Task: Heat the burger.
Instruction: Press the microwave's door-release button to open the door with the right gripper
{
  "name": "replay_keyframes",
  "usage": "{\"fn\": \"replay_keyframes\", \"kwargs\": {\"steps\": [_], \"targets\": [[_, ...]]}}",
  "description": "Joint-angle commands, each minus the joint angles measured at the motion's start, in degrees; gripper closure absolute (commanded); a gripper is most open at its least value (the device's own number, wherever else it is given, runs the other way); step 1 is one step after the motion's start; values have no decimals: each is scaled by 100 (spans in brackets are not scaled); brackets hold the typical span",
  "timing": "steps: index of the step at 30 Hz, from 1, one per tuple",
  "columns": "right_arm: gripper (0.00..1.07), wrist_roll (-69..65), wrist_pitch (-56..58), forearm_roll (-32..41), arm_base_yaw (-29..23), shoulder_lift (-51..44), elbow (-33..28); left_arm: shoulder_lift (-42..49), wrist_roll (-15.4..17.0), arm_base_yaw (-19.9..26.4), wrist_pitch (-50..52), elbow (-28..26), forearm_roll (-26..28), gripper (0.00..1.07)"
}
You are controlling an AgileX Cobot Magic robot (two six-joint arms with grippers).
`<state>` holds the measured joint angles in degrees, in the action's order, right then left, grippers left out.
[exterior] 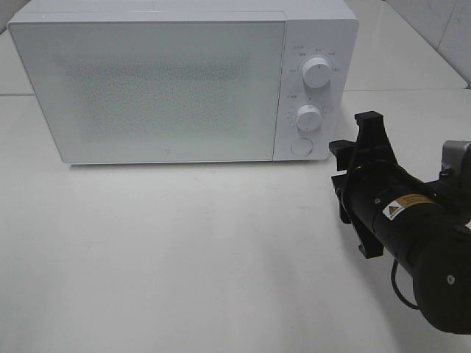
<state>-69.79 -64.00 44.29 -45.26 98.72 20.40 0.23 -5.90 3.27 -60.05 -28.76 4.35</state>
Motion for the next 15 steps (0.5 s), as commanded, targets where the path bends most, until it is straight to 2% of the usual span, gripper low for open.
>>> {"fn": "replay_keyframes", "kwargs": {"steps": [1, 2, 3, 4, 5, 7, 8, 10, 15], "targets": [[70, -189, 17, -63, -23, 17, 40, 126, 23, 11, 52, 17, 29, 3], [70, -189, 17, -63, -23, 17, 40, 126, 23, 11, 52, 17, 29, 3], [74, -195, 23, -63, -23, 17, 40, 126, 23, 11, 52, 17, 29, 3], [84, -269, 23, -57, -23, 17, 40, 126, 23, 11, 52, 17, 29, 3], [84, -269, 23, -57, -23, 17, 40, 126, 23, 11, 52, 17, 29, 3], [97, -275, 40, -52, -23, 17, 40, 126, 23, 11, 52, 17, 29, 3], [97, -275, 40, -52, -23, 17, 40, 126, 23, 11, 52, 17, 29, 3], [107, -275, 172, -40, -23, 17, 40, 126, 23, 11, 52, 17, 29, 3], [107, -275, 407, -17, -6, 17, 74, 126, 23, 11, 52, 17, 29, 3]]}}
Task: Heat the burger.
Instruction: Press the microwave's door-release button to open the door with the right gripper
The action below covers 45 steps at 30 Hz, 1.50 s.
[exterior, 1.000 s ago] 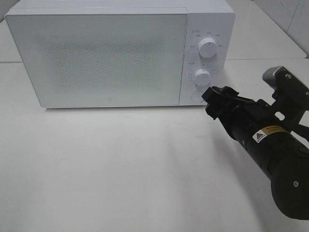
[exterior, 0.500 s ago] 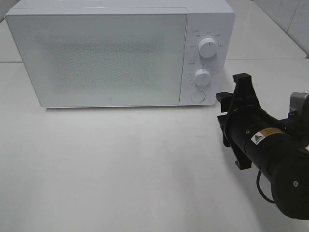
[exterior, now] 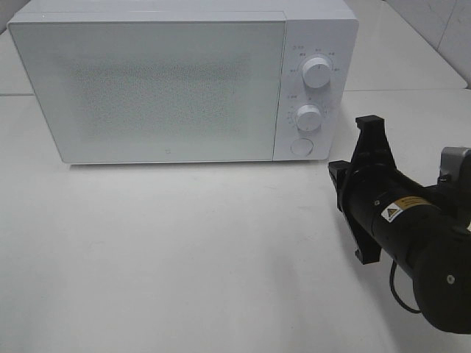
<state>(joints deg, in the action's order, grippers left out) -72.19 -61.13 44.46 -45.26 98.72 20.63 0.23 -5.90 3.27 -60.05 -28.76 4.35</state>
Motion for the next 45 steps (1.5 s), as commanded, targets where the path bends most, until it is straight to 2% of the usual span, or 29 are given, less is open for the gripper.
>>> {"fn": "replay_keyframes", "kwargs": {"steps": [1, 8, 9, 15, 20, 33, 45], "targets": [[107, -40, 241, -17, -6, 17, 120, 126, 23, 11, 52, 17, 29, 3], [107, -52, 498, -143, 258, 275, 390, 126, 23, 11, 52, 17, 29, 3], [107, -126, 498, -327, 321, 418, 481, 126, 23, 11, 52, 17, 29, 3], [107, -246, 510, -556, 332, 705, 756, 126, 23, 11, 52, 17, 29, 3], [107, -401, 934, -997, 705, 985, 1123, 126, 23, 11, 52, 17, 29, 3], [107, -229, 1243, -1289, 1261, 1352, 1822, 126, 23, 11, 52, 17, 29, 3], [107, -206, 1232, -1346, 1524, 1765, 2298, 126, 23, 11, 52, 17, 29, 3]]}}
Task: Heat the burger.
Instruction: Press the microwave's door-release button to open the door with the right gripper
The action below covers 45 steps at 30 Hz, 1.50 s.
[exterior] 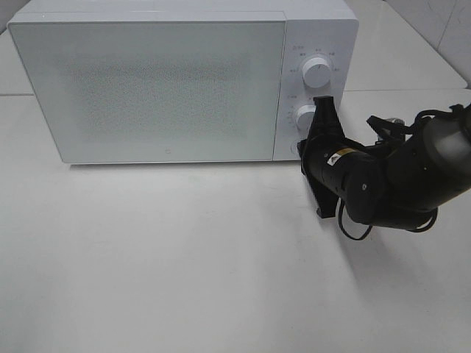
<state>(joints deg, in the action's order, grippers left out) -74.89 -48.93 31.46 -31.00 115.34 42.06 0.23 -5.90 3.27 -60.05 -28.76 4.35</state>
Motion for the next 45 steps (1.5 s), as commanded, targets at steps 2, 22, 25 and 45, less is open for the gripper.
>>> {"fn": "replay_keyframes", "kwargs": {"steps": [2, 22, 25, 45], "targets": [[107, 63, 23, -57, 109, 138, 195, 126, 23, 11, 52, 17, 29, 3], [107, 57, 120, -92, 298, 533, 705, 126, 23, 11, 52, 17, 29, 3], [107, 46, 97, -80, 298, 533, 762, 126, 23, 11, 52, 17, 29, 3], [107, 281, -138, 590, 0, 533, 808, 126, 23, 11, 52, 17, 29, 3]]}}
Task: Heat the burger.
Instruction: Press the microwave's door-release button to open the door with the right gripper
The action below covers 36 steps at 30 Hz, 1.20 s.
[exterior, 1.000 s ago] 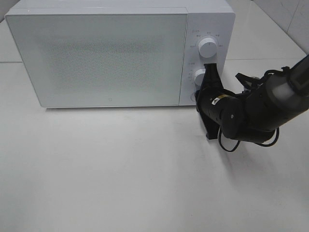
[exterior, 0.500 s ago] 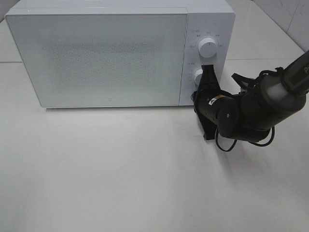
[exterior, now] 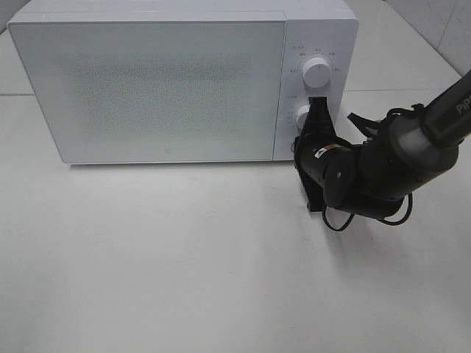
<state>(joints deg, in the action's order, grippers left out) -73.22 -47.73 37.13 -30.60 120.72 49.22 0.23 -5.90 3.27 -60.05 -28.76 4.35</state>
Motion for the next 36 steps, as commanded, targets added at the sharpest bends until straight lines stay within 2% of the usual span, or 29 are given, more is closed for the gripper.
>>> {"fn": "replay_keyframes", "kwargs": {"steps": [1, 15, 25, 36], "targets": [[107, 115, -183, 103, -120, -6, 92, 126, 23, 11, 52, 17, 29, 3], [107, 252, -160, 304, -229, -6, 92, 126, 23, 11, 52, 17, 29, 3], [107, 435, -269, 705, -229, 120, 92, 126, 23, 11, 52, 17, 29, 3], [107, 670, -435, 756, -229, 166, 493, 126, 23, 11, 52, 17, 29, 3]]}}
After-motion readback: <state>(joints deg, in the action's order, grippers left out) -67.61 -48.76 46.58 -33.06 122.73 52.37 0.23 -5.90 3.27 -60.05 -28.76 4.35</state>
